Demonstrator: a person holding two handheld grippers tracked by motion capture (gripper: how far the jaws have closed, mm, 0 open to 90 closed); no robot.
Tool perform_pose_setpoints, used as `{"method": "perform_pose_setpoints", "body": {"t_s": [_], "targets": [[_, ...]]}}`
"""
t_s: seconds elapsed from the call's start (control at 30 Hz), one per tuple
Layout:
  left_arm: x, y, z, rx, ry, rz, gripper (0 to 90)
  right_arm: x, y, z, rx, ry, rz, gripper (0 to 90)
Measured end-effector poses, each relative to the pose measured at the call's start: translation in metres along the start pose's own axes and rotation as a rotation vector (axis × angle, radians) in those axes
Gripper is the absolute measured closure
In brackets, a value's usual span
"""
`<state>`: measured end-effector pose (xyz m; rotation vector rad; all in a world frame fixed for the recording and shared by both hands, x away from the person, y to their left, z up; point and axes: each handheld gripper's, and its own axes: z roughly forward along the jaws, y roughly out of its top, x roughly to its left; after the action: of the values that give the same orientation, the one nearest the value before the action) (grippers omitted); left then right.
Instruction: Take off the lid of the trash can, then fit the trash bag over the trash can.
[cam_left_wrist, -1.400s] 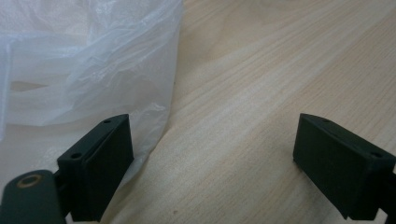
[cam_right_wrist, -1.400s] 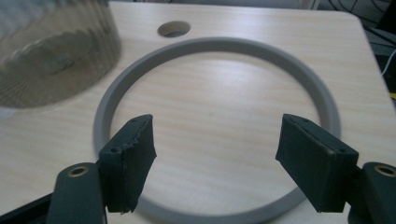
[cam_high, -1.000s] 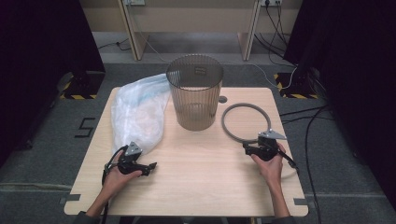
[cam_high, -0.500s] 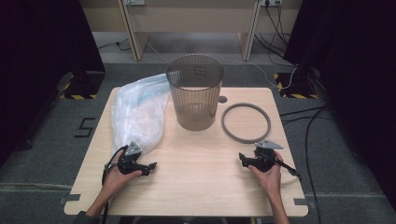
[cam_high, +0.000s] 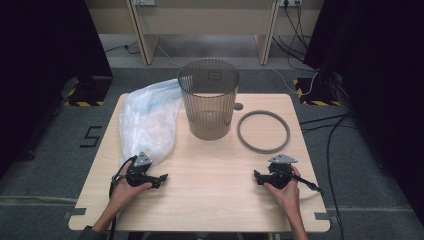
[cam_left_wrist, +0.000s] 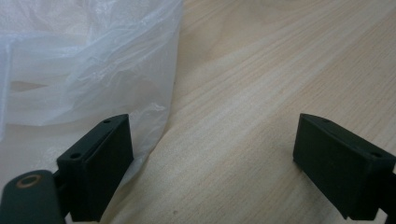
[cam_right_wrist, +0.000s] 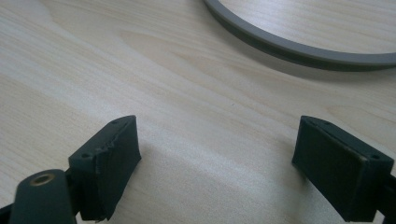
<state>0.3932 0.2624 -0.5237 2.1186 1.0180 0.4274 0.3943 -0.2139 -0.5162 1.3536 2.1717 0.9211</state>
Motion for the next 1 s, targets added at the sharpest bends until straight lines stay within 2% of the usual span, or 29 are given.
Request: {"method": "perform_pose_setpoints", "body": {"t_s": [0.57, 0.67, 0.7, 0.9, 1.0], "targets": [[0.0, 0.0, 0.0, -0.002, -0.004, -0.002, 11.7, 0.0, 0.0, 0.0, 0.0, 0.0, 0.0, 14.6], [0.002, -0.001, -0.003, -0.041, -0.006, 0.007, 18.2, 0.0, 0.0, 0.0, 0.0, 0.0, 0.0, 14.6], [0.003, -0.001, -0.004, -0.048, -0.007, 0.0, 17.6, 0.0, 0.0, 0.0, 0.0, 0.0, 0.0, 14.6], [0.015, 0.007, -0.019, -0.101, 0.055, -0.039, 17.7, 0.0, 0.0, 0.0, -0.001, 0.001, -0.002, 14.6], [0.022, 0.015, -0.028, -0.124, 0.087, -0.037, 17.2, 0.0, 0.0, 0.0, 0.0, 0.001, 0.0, 14.6]]}}
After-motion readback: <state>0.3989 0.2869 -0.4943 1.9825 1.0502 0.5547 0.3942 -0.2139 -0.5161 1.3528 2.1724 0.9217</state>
